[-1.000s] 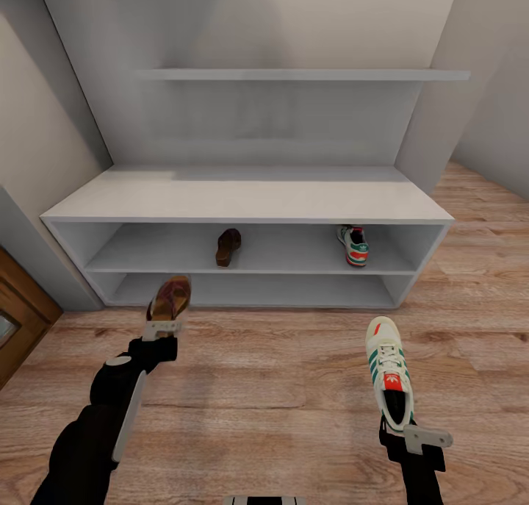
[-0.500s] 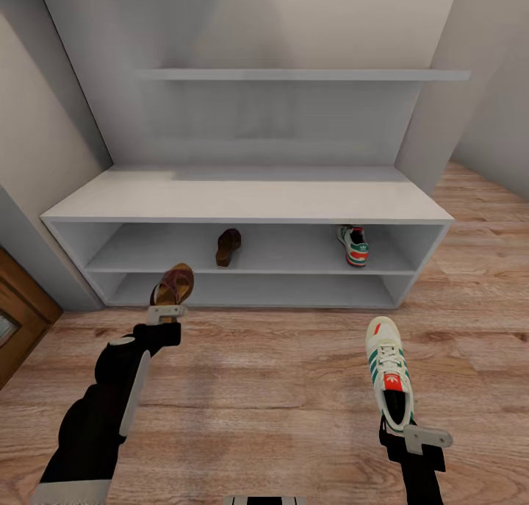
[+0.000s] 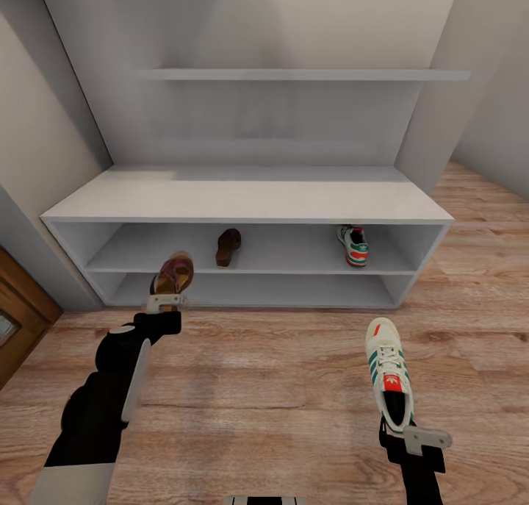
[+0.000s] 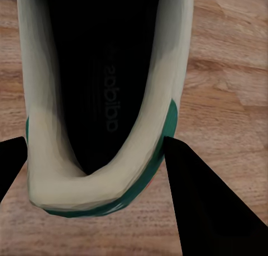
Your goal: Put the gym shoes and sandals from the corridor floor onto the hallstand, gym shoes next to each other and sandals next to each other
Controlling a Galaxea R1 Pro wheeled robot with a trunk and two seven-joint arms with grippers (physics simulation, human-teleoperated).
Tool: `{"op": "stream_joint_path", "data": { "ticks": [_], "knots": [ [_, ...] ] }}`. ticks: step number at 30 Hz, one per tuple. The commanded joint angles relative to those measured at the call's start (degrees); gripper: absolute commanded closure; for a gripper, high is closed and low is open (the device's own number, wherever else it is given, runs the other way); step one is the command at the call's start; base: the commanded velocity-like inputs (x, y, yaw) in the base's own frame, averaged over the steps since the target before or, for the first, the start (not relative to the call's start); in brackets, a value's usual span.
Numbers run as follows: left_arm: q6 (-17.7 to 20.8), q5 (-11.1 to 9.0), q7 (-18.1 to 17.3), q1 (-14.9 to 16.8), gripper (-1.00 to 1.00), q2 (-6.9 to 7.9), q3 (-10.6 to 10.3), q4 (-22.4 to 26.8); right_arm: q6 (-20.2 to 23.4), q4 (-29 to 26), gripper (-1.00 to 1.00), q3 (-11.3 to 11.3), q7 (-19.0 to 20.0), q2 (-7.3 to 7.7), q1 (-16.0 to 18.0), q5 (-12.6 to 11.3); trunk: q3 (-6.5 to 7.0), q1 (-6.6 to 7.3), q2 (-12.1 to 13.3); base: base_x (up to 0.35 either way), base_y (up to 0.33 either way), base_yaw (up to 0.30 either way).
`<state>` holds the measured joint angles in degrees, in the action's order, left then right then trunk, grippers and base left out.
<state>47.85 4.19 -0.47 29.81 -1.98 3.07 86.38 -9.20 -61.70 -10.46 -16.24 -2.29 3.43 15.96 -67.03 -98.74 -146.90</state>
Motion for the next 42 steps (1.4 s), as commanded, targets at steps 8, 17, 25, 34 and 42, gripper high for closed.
{"op": "stream_joint_path", "data": {
  "ticks": [8,17,25,34,42],
  "knots": [
    [-0.2,0.2,-0.1,1.3,1.00,0.04,0.2,-0.3,0.0,0.1,1.00,0.0,0.0,0.00,0.0,-0.1,0.00,0.00,0.0,0.000,0.000,0.000],
    [-0.4,0.2,-0.2,1.5,1.00,0.75,1.8,-0.8,0.0,0.1,1.00,0.0,0.0,0.00,0.0,0.0,0.00,0.00,0.0,0.000,0.000,0.000],
    [-0.4,0.2,-0.2,1.5,1.00,0.96,3.2,-0.9,0.0,0.1,1.00,0.1,0.0,0.00,0.0,0.0,0.00,0.00,0.0,0.000,0.000,0.000],
    [-0.4,0.3,-0.1,1.5,1.00,0.63,3.0,-1.0,0.0,0.1,1.00,0.1,0.1,0.00,0.0,0.0,0.00,0.00,0.0,0.000,0.000,0.000],
    [-0.4,0.2,0.0,1.9,1.00,0.33,2.9,-3.2,0.0,0.2,1.00,0.8,0.3,-0.09,0.0,0.0,0.00,0.00,0.0,0.000,0.000,0.000]
  ]
}}
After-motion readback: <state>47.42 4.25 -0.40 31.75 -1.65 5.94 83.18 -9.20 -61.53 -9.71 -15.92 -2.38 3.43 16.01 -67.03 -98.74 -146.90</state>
